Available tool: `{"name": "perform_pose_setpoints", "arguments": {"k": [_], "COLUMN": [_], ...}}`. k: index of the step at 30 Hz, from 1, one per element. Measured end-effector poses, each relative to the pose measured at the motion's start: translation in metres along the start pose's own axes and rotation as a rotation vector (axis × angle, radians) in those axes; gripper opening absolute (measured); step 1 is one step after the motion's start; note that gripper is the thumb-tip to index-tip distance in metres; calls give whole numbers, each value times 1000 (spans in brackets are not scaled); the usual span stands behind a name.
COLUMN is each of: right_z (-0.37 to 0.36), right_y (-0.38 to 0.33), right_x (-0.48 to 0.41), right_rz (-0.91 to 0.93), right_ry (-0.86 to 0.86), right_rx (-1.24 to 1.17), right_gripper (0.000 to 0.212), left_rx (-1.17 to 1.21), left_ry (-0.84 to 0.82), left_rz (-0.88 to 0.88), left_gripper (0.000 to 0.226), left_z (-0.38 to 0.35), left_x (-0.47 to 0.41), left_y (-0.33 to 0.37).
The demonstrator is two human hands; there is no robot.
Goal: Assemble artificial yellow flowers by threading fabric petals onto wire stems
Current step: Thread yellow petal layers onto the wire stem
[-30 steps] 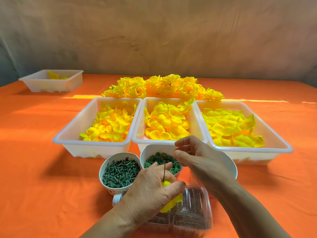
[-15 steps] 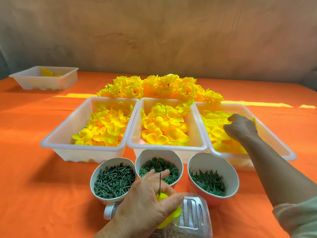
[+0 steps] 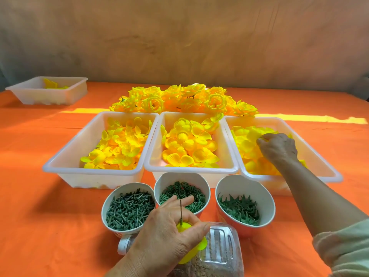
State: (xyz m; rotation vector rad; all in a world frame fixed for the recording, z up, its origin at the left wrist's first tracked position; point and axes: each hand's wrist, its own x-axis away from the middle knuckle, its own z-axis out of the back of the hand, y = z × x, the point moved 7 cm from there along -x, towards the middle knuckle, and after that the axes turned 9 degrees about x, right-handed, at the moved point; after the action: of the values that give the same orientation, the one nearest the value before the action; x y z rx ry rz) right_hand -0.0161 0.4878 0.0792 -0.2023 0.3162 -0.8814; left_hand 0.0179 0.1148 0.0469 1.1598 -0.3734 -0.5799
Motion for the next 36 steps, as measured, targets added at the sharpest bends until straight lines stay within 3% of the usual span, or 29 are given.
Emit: {"name": "perform_pose_setpoints", "arguments": {"k": [3, 8, 11, 14, 17, 26, 32, 36], "right_z": [12, 52, 58, 55, 54, 46, 44, 69], "right_y": [2, -1, 0, -5, -10, 2, -1, 10], "right_x": [4, 22, 33, 40, 43, 45, 51, 50], "right_rz": [-16, 24, -41, -79, -86, -177, -137, -138], "right_ry": [-19, 158, 106, 22, 25, 49, -128, 151], "right_rx": [-96, -430, -785, -992, -1006, -1039, -1037, -994], "right_gripper": [39, 25, 12, 9, 10, 9, 13, 15], "left_rx": [-2, 9, 38, 57, 69, 63, 56, 56], "left_ry": [5, 11, 4, -9, -13, 1, 11, 19], "left_rz": [8, 9, 1, -24, -38, -35, -16, -17], "left_gripper": [7, 8, 17, 40, 46, 35, 27, 29], "left_z": [0, 0, 1, 2, 2, 2, 2, 2], "left_x": [0, 1, 1, 2, 2, 5, 5, 4], "left_y": [0, 3, 4, 7, 10, 12, 10, 12]}}
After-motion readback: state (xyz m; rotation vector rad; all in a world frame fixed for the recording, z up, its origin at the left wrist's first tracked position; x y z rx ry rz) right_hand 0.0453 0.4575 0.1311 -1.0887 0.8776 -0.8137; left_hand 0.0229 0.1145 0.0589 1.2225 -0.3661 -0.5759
